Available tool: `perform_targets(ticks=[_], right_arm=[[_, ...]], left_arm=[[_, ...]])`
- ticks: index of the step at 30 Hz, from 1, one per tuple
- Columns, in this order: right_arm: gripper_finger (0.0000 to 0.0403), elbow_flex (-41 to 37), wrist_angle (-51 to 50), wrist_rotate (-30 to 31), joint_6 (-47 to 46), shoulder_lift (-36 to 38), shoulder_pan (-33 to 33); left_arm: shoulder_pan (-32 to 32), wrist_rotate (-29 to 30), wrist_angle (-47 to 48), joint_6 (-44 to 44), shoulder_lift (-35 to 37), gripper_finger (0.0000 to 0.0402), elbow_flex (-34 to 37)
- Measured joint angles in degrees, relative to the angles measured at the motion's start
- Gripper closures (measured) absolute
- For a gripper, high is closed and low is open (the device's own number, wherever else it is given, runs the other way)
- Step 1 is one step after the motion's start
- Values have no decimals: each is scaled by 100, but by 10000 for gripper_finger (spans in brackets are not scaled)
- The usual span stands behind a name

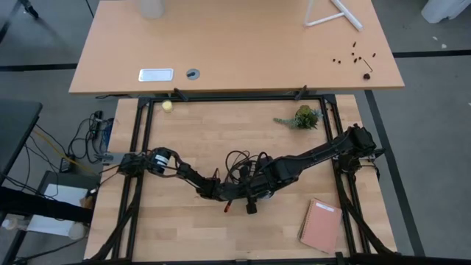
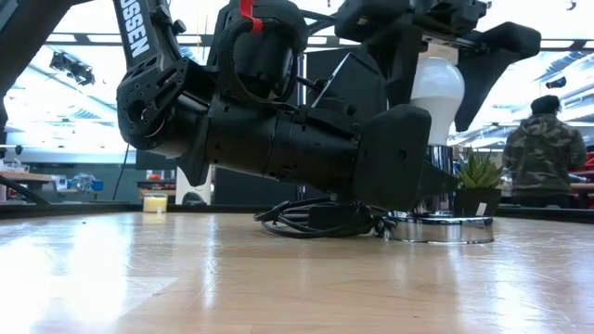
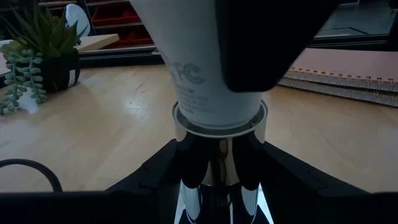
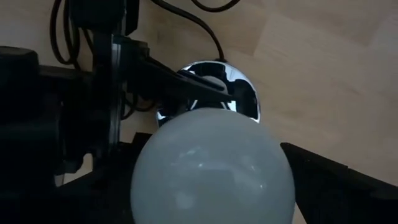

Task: Screw lightbulb
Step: Remove the light bulb from the lamp

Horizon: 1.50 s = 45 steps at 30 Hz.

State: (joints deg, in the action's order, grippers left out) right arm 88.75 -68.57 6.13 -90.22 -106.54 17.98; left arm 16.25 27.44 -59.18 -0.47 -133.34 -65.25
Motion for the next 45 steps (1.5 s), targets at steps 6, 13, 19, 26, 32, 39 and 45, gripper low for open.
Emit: perform_targets(ticks=[6,13,19,26,32,39,45], right_arm=[[63,-1,-87,0,161,0,-9],[119,2,-66,-4,380,0,-9],[142,2,-19,-3,1210,0,-11],[113,2,131,33,4064,0,-11],[122,2,209,17,7172,0,-58],[127,2,199,-21,10077,0,-85],[122,141,-22,11,11525,-13,-90]], left_arm=[[-2,17,0,0,0,213,0],[-11,25,0,14,0,213,0],[-11,38,6,15,0,213,0],[-11,55,73,15,4,213,0],[-11,55,80,20,4,213,0],[-10,54,83,29,6,213,0],[-11,51,5,310,4,213,0]])
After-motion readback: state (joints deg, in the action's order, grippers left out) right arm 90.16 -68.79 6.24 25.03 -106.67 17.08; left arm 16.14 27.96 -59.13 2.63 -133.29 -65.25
